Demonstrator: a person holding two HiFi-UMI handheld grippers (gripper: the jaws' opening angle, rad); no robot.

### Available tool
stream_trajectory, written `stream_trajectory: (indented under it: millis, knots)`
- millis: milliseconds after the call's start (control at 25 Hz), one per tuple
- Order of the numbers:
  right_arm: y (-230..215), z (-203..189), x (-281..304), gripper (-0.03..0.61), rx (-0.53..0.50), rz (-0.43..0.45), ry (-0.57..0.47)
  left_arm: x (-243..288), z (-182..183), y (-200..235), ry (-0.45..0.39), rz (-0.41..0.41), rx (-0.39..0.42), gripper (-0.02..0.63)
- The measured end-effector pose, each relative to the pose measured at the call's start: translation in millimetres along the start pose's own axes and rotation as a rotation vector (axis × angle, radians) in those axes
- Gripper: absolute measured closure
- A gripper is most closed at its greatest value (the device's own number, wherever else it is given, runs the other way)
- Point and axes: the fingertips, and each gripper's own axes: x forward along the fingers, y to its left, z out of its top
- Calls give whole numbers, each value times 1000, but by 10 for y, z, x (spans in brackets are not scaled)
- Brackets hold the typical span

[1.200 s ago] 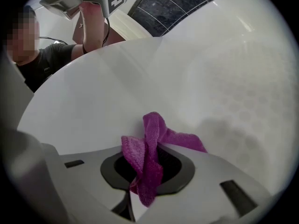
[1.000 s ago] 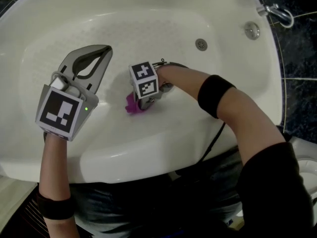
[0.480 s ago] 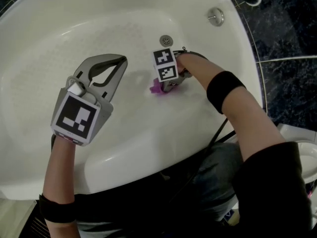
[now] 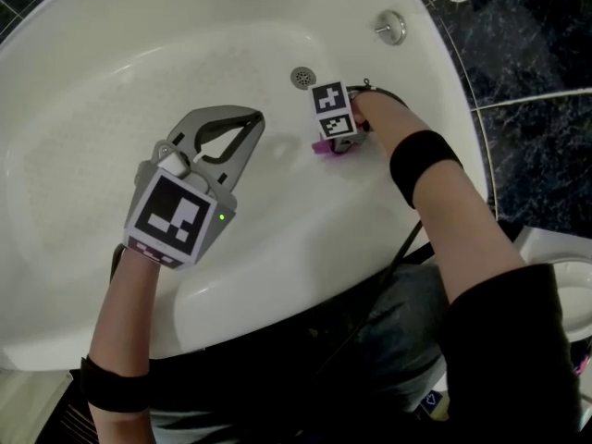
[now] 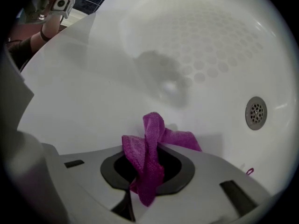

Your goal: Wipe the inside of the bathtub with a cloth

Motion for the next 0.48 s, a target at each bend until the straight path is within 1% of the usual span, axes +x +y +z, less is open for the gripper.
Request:
stream_trajectory:
  millis: [120,160,200,240,360,480]
  knots:
    - [-7,12,3,489,-52,-18,57,-62,5,46,-4,7,22,614]
    - [4,60,-2,489,-77,-23,62,-101,2,66,-3,13,24,614]
    - [29,167,-16,489,-100,-23,41,-156,-10,86,1,23,23,614]
    - [71,343,-44,489,-122,-20,-10,-233,-31,107,9,37,18,614]
    - [304,1074,-219,489,-190,14,-224,-574,-128,195,44,86,14,614]
    - [709,1777,-418,489,-279,63,-365,-1022,-244,321,54,148,-26,614]
